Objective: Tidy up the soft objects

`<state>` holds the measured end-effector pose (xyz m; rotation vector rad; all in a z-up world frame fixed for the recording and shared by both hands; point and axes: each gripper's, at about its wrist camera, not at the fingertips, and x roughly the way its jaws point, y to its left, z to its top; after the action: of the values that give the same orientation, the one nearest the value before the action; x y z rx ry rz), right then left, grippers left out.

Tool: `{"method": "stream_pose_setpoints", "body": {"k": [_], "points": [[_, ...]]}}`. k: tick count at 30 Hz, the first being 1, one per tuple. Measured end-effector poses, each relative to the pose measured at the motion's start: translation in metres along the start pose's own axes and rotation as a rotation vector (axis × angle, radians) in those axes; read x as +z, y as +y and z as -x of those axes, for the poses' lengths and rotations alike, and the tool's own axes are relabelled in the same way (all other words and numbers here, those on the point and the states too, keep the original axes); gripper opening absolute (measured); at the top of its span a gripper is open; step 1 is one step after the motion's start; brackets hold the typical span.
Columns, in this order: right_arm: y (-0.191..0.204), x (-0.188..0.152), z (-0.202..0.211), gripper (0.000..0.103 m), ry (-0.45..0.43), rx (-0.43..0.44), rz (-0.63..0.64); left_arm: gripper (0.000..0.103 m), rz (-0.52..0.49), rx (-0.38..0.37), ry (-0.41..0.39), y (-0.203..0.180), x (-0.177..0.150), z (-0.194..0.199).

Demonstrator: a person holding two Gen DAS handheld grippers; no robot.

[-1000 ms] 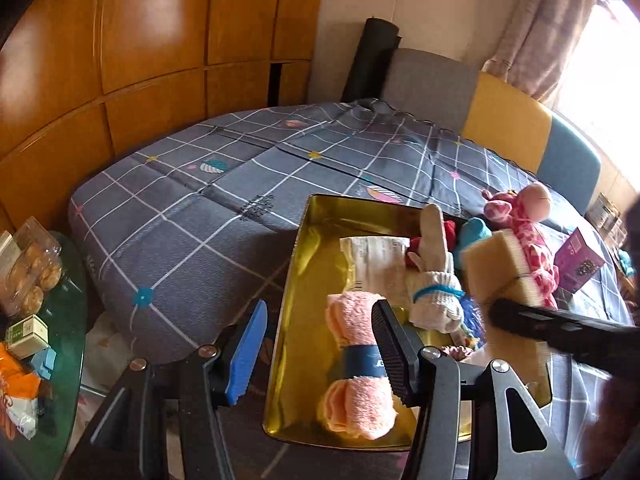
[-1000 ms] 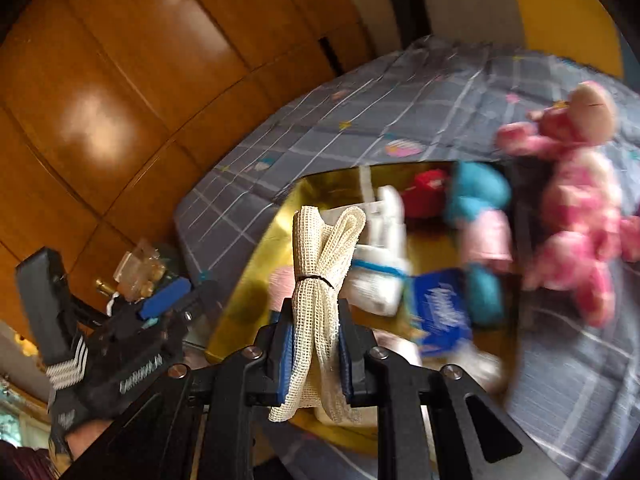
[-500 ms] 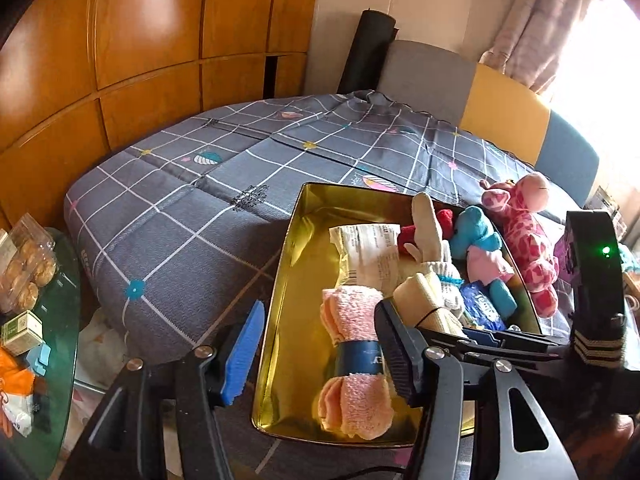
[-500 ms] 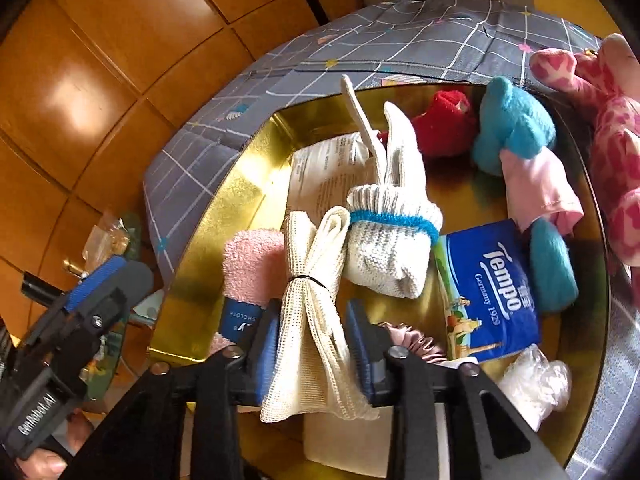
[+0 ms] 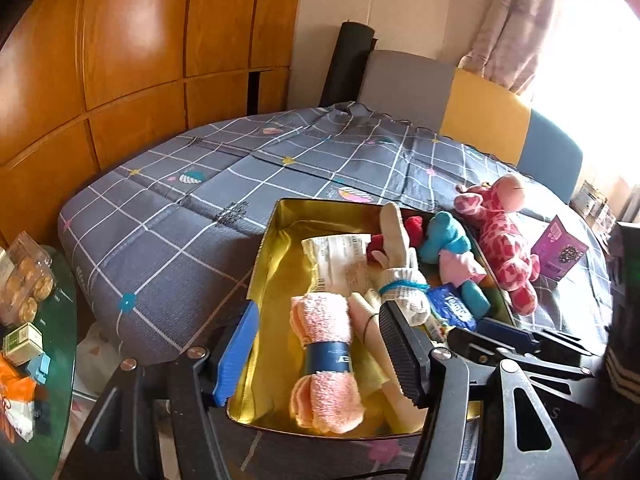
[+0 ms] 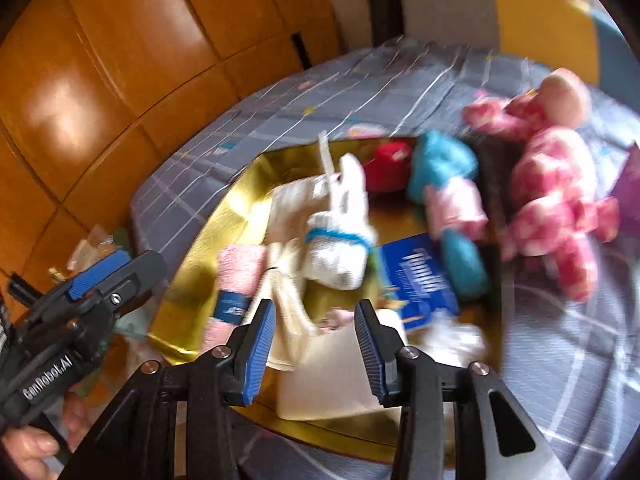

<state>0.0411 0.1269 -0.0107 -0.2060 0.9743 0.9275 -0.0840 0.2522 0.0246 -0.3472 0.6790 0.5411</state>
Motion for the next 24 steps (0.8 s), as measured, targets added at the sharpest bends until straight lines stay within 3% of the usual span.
{"method": "stream_pose_setpoints", "body": {"k": [11, 24], "points": [[-0.014, -0.029, 0.05, 0.041, -0.162, -0.272, -0.016, 0.068, -0.086, -0.041, -0.045, -0.036, -0.009, 0.021], [-0.023, -0.037, 0.065, 0.041, -0.195, -0.317, -0.04, 0.07, -0.124, -0.062, -0.043, -0.051, -0.016, 0.024]]}}
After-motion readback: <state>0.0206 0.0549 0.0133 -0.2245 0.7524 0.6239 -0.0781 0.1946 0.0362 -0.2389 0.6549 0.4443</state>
